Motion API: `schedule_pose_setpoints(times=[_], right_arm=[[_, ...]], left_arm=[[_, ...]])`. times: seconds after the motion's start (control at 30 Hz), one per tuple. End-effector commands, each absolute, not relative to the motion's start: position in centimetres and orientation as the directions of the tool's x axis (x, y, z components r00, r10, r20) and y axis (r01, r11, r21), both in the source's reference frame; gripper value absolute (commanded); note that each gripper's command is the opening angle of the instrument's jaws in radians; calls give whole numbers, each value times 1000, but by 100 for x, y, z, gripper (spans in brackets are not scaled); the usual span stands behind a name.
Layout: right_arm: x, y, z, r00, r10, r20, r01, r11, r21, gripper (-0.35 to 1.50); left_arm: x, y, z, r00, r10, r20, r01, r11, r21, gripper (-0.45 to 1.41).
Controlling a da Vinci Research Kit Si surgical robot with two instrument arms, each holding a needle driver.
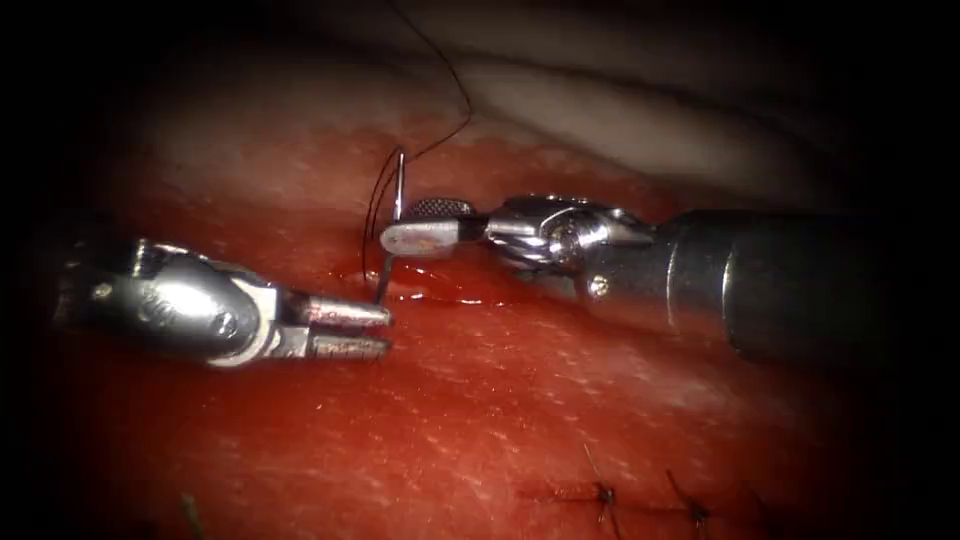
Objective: Wound Closure
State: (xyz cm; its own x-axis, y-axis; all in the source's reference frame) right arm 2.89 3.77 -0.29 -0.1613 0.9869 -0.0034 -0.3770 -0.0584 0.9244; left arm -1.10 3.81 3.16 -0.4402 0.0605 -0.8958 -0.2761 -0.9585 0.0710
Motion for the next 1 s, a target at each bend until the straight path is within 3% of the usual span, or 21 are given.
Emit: schedule_pose_setpoints(times=[0.03, 0.2, 0.83, 0.97, 1.0], right_arm=[[299, 381, -25, -180, 984, 17, -356, -81, 931, 71], [302, 382, -26, -227, 967, 117, -241, -172, 955, 68], [319, 377, -26, -230, 958, 169, -189, -215, 958, 66], [320, 376, -26, -237, 945, 227, -172, -271, 947, 53], [320, 377, -26, -228, 932, 281, -150, -319, 936, 27]], left_arm=[[-116, 375, 321, -437, 57, -898, -273, -959, 72, -35], [-118, 375, 322, -439, 50, -897, -271, -959, 79, -35], [-120, 373, 322, -436, 43, -899, -263, -961, 82, -35], [-121, 373, 322, -434, 42, -900, -262, -962, 81, -35], [-121, 373, 322, -432, 42, -901, -260, -962, 80, -35]])
